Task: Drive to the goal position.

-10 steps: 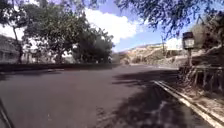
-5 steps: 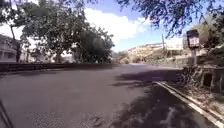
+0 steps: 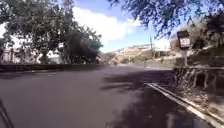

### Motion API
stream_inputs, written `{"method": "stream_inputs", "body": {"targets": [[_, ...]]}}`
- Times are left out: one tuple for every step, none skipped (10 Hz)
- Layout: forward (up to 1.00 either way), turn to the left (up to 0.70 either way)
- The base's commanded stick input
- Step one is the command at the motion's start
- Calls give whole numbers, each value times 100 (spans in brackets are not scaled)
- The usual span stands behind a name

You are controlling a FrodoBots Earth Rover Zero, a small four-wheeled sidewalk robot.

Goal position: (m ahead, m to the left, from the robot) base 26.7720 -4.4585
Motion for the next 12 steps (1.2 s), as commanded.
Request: {"method": "stream_inputs", "body": {"targets": [[50, 0], [50, 0], [50, 0], [50, 0], [50, 0], [50, 0], [50, 0], [50, 0], [50, 0], [50, 0], [50, 0], [50, 0]]}}
